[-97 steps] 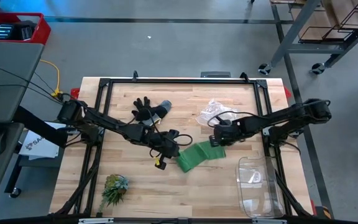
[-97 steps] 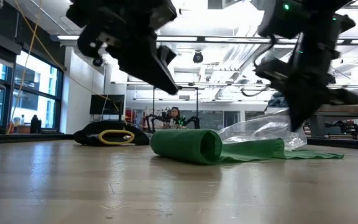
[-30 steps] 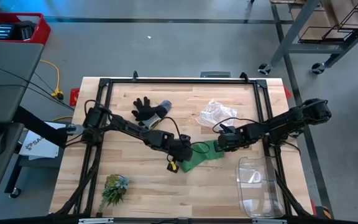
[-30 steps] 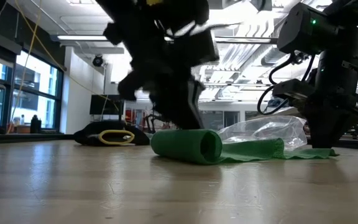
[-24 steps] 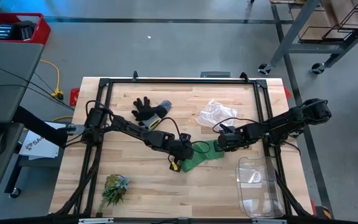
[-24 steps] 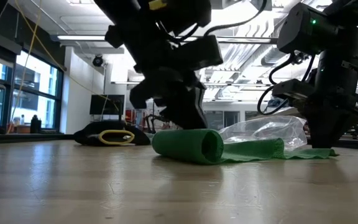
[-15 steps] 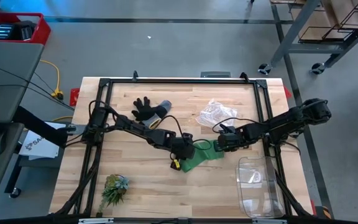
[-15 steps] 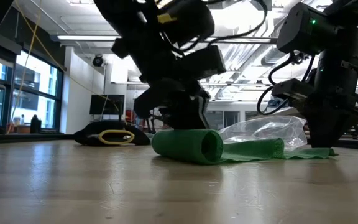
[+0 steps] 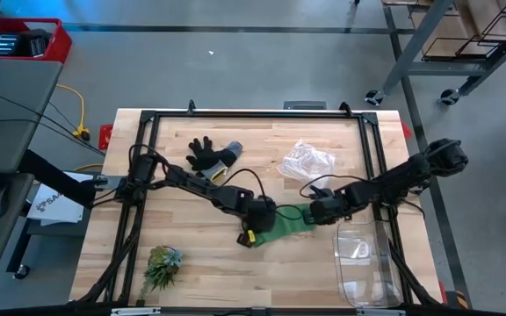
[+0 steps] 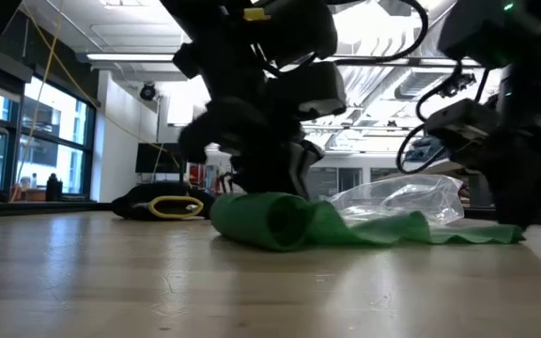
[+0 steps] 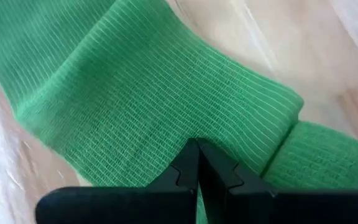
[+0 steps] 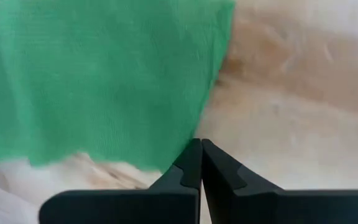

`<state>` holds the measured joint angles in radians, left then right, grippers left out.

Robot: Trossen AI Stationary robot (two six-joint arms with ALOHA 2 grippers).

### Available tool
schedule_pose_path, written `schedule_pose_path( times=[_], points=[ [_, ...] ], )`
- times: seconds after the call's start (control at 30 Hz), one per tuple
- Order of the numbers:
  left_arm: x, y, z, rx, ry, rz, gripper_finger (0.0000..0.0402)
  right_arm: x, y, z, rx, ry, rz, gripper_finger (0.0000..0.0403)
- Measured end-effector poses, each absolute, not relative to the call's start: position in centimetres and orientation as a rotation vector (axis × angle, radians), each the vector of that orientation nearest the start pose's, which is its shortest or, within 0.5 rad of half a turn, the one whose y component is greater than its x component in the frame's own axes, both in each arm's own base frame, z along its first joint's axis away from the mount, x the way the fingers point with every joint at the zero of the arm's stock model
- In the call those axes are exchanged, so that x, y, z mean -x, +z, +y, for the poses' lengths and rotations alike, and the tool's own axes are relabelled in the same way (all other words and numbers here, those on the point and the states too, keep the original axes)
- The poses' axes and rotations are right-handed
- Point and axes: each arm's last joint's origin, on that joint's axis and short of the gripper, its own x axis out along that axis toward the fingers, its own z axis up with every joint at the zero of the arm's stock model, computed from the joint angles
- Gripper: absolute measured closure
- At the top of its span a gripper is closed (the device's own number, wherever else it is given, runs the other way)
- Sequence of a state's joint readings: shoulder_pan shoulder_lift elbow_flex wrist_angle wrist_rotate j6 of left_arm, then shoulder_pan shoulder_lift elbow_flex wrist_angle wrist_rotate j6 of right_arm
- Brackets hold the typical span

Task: Roll bandage
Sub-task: Roll the green bandage

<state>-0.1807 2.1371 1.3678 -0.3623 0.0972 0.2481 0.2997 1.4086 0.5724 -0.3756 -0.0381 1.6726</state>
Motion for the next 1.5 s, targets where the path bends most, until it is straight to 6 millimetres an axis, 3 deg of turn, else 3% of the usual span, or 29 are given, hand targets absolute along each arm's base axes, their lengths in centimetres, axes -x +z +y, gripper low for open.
schedule_pose_path(
  times=[0.3, 0.53, 0.97, 1.2, 1.5],
  points=[
    [-40.2, 11.2, -8.6, -0.325, -0.511, 1.169, 0.0402, -20.2, 12.9, 9.5, -1.325, -0.819, 1.037, 0.0403],
    [-39.9, 11.7, -9.1, -0.355, -0.531, 1.152, 0.0402, -21.7, 11.9, 10.7, -1.379, -0.744, 0.946, 0.0403],
    [-39.3, 11.7, -11.8, -0.312, -0.633, 1.132, 0.0402, -22.6, 12.0, 10.1, -1.431, -0.699, 0.915, 0.0403],
    [-39.8, 12.0, -12.0, -0.359, -0.643, 1.057, 0.0402, -22.7, 13.2, 9.5, -1.425, -0.653, 0.890, 0.0403],
    [-40.4, 13.1, -10.6, -0.410, -0.529, 1.013, 0.0402, -21.6, 14.8, 7.4, -1.314, -0.689, 0.901, 0.0403]
  ],
)
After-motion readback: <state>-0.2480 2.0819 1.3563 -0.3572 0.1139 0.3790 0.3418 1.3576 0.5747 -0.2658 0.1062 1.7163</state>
